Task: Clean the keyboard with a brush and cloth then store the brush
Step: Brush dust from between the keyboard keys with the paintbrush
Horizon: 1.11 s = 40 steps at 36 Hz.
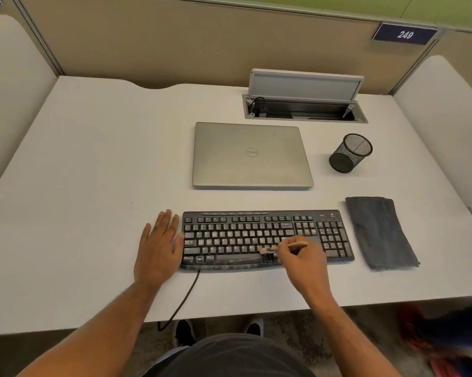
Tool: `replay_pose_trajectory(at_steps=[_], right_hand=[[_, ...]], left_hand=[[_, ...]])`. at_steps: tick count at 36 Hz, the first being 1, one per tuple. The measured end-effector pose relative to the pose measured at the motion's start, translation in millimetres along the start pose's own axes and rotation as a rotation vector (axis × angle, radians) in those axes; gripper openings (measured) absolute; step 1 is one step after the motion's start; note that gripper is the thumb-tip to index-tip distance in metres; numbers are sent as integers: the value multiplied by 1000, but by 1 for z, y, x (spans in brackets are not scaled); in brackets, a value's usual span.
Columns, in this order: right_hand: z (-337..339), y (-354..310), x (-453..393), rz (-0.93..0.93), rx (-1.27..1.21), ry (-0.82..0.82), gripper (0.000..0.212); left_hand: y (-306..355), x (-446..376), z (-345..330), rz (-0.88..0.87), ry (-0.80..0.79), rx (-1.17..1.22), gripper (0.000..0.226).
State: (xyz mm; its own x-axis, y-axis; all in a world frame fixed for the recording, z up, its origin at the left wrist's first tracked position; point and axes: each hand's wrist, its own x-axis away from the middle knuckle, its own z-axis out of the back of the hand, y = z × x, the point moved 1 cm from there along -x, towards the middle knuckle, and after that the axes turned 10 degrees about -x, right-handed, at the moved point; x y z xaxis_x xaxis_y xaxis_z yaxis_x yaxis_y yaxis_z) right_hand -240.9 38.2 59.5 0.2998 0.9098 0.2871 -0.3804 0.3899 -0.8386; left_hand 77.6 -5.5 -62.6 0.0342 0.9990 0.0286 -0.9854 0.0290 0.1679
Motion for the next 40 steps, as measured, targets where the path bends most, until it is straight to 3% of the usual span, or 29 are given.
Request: replay_pose_trajectory(at_steps=[4,9,12,18,22,25,33,40], right_hand=[[12,7,-5,-24,34,26,17],[36,6,-12,-10,80,142,37],[35,2,-12,5,29,159,30],[19,7,-9,-9,20,38,23],[35,13,-15,-18,83,114,34],[46,10,-17,18,101,164,29],[28,12,-16,-2,66,47,19],[52,13,-20,35,138,148,23]], left_hand=[[0,0,0,2,-5,0,72],[0,0,0,5,-4,0,71],[0,0,0,1,0,-10,71],[0,0,1,4,3,8,70],[1,1,2,1,6,5,69],[1,0,2,-1,9,-2,69],[2,0,4,0,7,2,70],[1,1,3,1,2,-1,71]])
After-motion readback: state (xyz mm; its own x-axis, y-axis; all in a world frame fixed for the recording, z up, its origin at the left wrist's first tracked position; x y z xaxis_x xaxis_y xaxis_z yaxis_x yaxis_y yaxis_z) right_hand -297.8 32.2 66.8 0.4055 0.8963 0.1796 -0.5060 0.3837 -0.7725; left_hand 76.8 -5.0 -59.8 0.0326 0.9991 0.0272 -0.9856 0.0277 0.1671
